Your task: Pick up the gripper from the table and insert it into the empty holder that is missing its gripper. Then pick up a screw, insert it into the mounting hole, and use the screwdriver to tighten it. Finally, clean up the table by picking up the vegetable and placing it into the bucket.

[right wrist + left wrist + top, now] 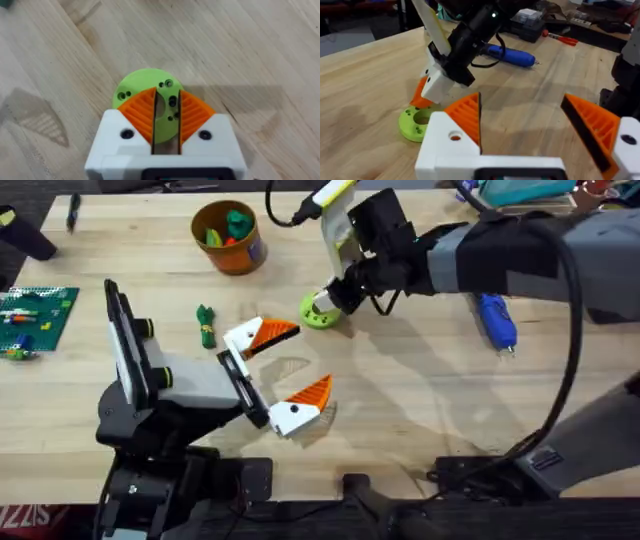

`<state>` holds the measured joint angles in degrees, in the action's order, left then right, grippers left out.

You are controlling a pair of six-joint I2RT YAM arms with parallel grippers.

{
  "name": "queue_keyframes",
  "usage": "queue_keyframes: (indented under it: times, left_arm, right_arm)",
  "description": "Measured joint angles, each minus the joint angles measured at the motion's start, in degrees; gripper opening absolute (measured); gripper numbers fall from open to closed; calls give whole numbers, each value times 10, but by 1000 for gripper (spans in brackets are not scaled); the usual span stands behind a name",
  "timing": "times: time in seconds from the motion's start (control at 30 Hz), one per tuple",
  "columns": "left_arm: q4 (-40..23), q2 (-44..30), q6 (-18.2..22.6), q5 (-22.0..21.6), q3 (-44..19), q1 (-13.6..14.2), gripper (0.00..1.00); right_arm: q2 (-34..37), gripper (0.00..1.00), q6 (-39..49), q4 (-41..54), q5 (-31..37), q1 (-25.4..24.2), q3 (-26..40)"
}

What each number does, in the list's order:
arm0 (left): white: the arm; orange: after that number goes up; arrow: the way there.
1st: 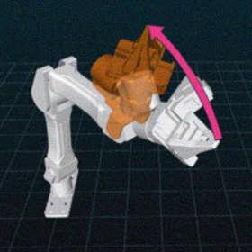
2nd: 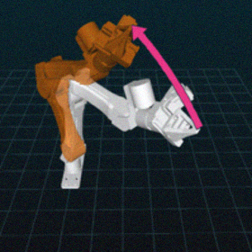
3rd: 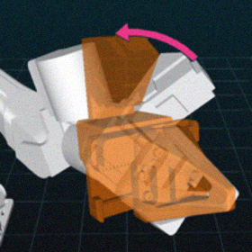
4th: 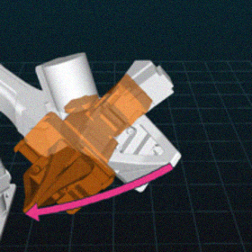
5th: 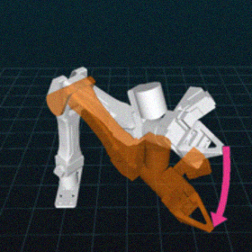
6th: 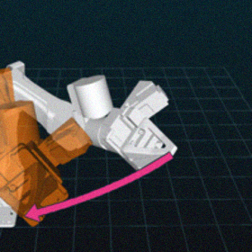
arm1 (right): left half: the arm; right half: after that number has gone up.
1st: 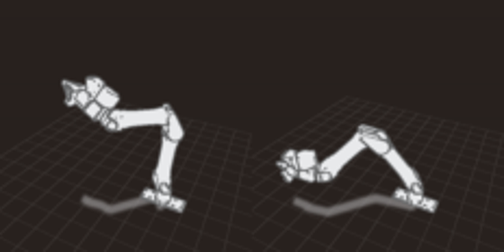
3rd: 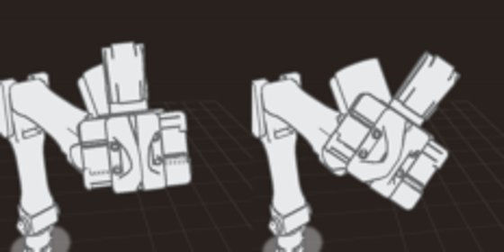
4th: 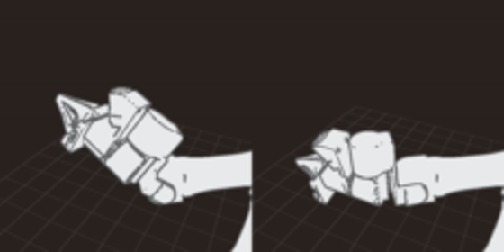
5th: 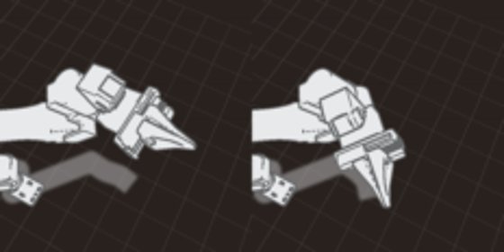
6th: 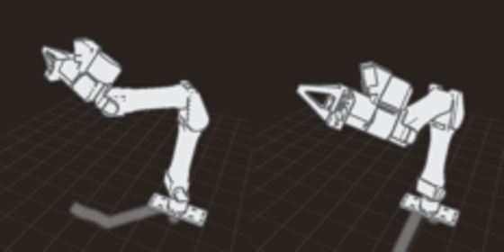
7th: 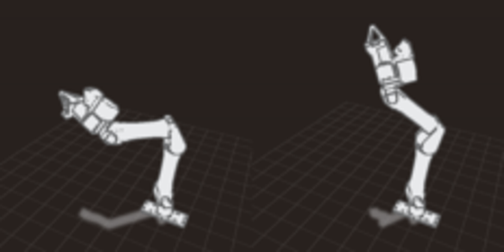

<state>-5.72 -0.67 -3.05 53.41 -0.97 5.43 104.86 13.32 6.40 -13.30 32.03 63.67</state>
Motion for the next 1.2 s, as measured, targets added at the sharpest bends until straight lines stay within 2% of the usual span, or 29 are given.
queue_keyframes:
  times: [0.27,0.4,1.2]
  left_arm:
    - [0,0,0,0,0,0,990]
    - [0,0,0,0,0,0,991]
    - [0,0,0,0,0,0,990]
  right_arm:
    - [0,108,0,0,0,0,0]
    - [0,13,0,0,4,0,0]
    - [-12,5,0,1,4,-3,1]
